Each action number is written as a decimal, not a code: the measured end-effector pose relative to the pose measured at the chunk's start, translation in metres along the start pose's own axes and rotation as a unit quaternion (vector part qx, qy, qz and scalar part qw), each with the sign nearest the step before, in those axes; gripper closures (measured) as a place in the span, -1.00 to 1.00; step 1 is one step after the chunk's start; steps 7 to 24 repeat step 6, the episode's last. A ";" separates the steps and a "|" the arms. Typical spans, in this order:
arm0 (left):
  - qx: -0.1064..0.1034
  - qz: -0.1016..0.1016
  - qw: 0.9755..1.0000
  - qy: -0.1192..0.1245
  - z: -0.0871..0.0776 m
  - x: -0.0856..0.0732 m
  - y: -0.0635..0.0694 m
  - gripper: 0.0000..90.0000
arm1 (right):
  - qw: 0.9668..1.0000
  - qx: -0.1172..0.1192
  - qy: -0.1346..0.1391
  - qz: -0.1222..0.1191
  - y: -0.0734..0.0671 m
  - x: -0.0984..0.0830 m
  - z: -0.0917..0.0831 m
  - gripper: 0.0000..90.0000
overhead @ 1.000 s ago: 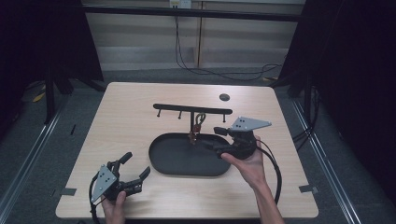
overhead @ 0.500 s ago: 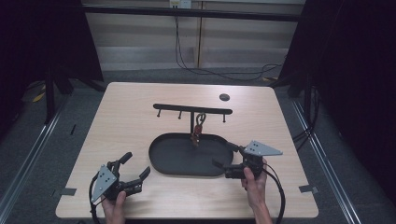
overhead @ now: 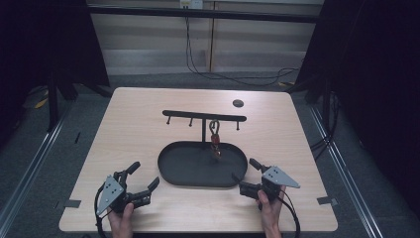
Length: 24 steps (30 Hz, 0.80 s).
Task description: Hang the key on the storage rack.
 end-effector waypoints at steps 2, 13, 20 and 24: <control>0.000 -0.001 1.000 0.001 0.000 0.000 0.000 -0.65 | 1.000 -0.006 0.014 -0.004 0.000 0.002 -0.002 -0.67; 0.000 -0.002 1.000 0.001 0.000 0.000 0.000 -0.65 | 0.999 -0.020 0.038 -0.009 0.001 0.004 -0.006 -0.68; 0.000 -0.002 1.000 0.001 0.000 0.000 0.000 -0.65 | 0.999 -0.020 0.038 -0.009 0.001 0.004 -0.006 -0.68; 0.000 -0.002 1.000 0.001 0.000 0.000 0.000 -0.65 | 0.999 -0.020 0.038 -0.009 0.001 0.004 -0.006 -0.68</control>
Point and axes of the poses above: each handheld gripper's, and its own axes: z roughly forward along the jaws, x roughly out of its top, y roughly to its right, the point moved 10 cm from there along z, roughly forward along the jaws, and after that the axes turned 3 degrees about -x, right-handed, at the moved point
